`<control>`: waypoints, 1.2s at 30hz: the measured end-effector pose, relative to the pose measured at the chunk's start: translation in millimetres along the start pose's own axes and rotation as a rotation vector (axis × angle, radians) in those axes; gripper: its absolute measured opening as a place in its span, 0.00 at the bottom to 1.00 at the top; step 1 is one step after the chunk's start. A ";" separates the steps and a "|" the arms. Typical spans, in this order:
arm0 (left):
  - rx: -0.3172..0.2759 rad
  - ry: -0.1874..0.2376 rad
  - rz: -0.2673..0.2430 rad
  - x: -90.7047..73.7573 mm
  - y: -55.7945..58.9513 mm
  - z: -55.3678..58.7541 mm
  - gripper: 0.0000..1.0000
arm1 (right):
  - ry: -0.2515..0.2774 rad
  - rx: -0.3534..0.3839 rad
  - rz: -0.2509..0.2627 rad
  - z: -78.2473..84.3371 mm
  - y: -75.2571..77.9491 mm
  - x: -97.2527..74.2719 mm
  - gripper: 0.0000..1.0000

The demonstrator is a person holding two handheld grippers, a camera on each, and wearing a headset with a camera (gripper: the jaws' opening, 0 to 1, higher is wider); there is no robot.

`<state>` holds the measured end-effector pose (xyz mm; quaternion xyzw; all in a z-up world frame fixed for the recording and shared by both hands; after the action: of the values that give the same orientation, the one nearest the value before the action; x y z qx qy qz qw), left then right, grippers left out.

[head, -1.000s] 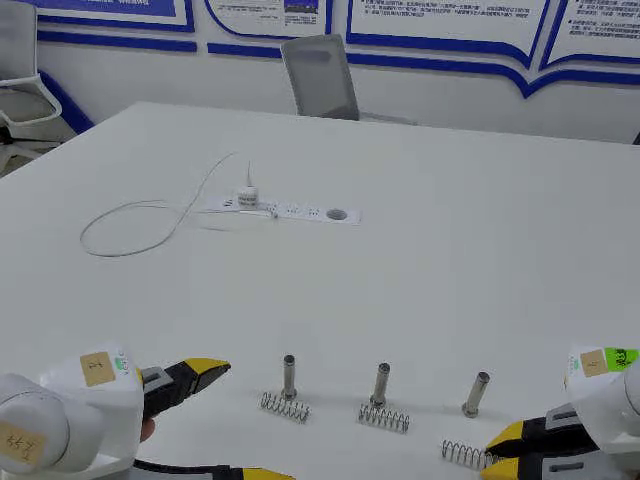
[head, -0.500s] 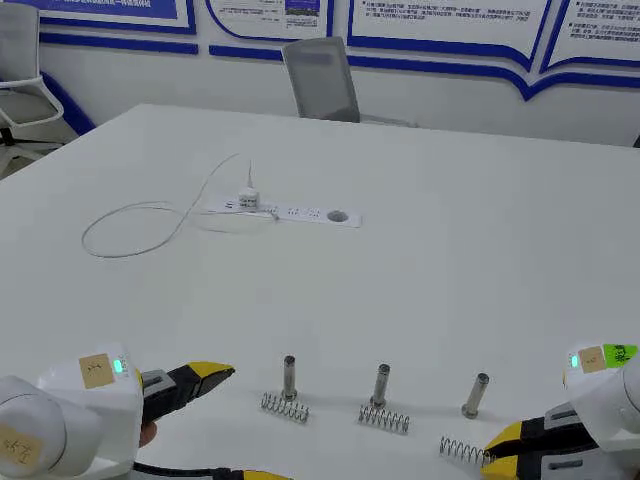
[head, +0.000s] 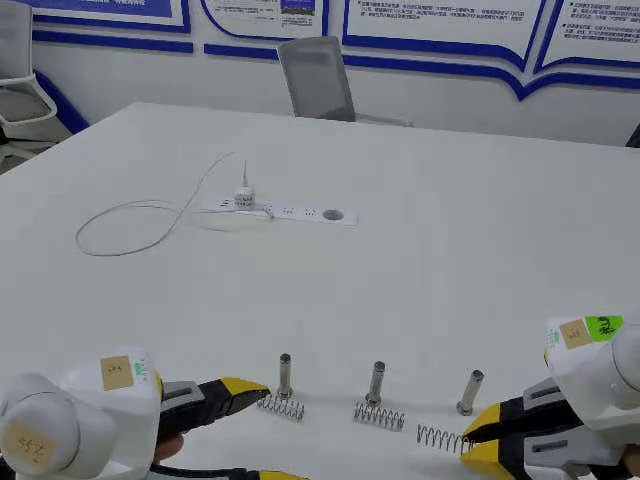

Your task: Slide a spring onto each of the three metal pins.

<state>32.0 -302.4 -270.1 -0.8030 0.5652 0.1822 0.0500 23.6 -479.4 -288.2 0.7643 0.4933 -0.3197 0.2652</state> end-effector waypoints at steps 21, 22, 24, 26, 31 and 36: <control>0.110 -0.013 0.155 40.2 26.7 -18.7 0.41 | 0.006 -0.120 -0.083 -46.0 -16.6 2.3 0.11; 0.115 -0.014 0.158 40.9 27.3 -18.6 0.40 | 0.004 -0.127 -0.085 -47.2 -17.4 2.7 0.11; 0.124 -0.015 0.166 42.5 29.0 -18.5 0.38 | 0.003 -0.138 -0.096 -50.0 -19.6 3.5 0.11; 0.133 -0.015 0.173 44.1 31.1 -18.6 0.36 | 0.001 -0.147 -0.103 -52.4 -21.0 4.4 0.11; 0.159 -0.015 0.190 46.7 36.7 -18.7 0.31 | -0.012 -0.169 -0.131 -56.2 -27.0 6.6 0.11; 0.191 -0.020 0.205 48.3 40.9 -17.9 0.23 | -0.026 -0.186 -0.149 -57.3 -31.2 8.0 0.11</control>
<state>12.5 -365.1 -265.2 -0.7306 0.6587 0.1400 0.1129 10.3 -421.8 -259.5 0.6932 0.5730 -0.3011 0.3168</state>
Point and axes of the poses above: the centre of the closed fingertips' face, and the gripper's own axes: x roughly forward along the fingers, y roughly to its right, z roughly out of its underside, the point moved 3 cm from there along -x, roughly backward along the fingers, and after that the axes turned 6 degrees about -x, right-handed, at the moved point
